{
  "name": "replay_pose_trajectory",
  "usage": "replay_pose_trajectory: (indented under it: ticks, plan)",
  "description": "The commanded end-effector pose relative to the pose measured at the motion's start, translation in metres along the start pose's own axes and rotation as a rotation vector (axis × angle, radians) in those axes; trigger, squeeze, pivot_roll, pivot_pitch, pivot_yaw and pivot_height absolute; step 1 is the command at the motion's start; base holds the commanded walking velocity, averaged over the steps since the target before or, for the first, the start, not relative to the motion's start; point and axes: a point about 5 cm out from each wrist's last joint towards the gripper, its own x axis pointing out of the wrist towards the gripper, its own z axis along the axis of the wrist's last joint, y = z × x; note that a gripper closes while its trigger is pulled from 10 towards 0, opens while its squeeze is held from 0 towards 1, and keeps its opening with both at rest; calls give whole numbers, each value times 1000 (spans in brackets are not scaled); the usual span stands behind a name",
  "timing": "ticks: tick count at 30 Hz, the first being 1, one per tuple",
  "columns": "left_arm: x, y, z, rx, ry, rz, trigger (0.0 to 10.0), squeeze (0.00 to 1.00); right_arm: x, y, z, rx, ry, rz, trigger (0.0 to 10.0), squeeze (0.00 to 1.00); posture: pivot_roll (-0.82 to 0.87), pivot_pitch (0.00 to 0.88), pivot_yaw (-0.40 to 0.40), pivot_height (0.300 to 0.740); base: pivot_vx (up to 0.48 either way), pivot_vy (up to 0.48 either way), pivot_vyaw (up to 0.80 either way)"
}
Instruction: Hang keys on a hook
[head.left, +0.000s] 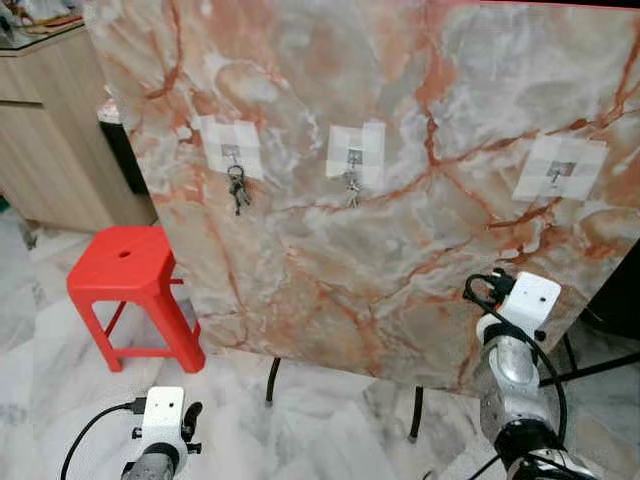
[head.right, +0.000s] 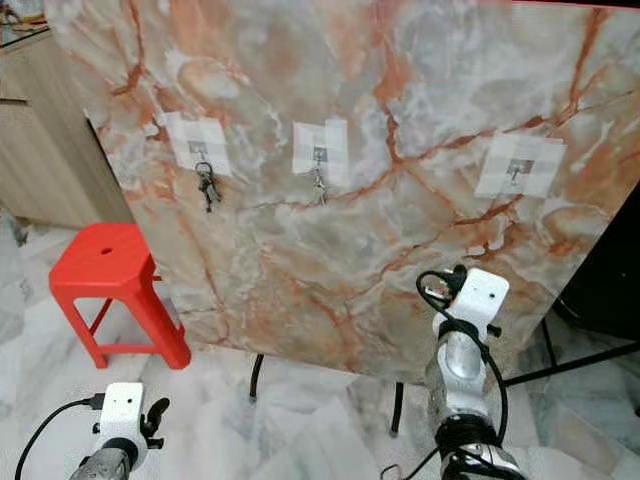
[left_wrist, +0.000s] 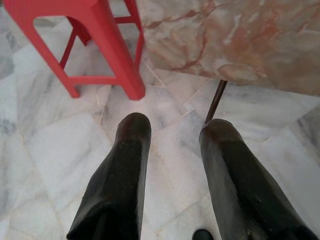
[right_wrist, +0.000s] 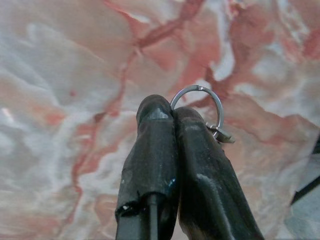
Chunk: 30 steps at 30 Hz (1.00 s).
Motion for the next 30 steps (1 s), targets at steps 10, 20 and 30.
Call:
replay_pose_trajectory:
  ticks: [10, 20, 30]
  plan:
    - [-1, 3, -2, -36, 4, 11, 10000, 0, 0, 3, 0, 0, -3, 11, 10000, 0, -6, 0, -2, 740, 0, 233, -419]
    - [0, 2, 1, -19, -4, 4, 10000, 0, 2, 10, 4, 16, -22, 28, 10000, 0, -4, 0, 2, 740, 0, 0, -91]
    - [0, 2, 1, -25, -13, -3, 10000, 0, 5, 10, 10, 34, -36, 13, 10000, 0, -4, 0, 7, 740, 0, 0, 0]
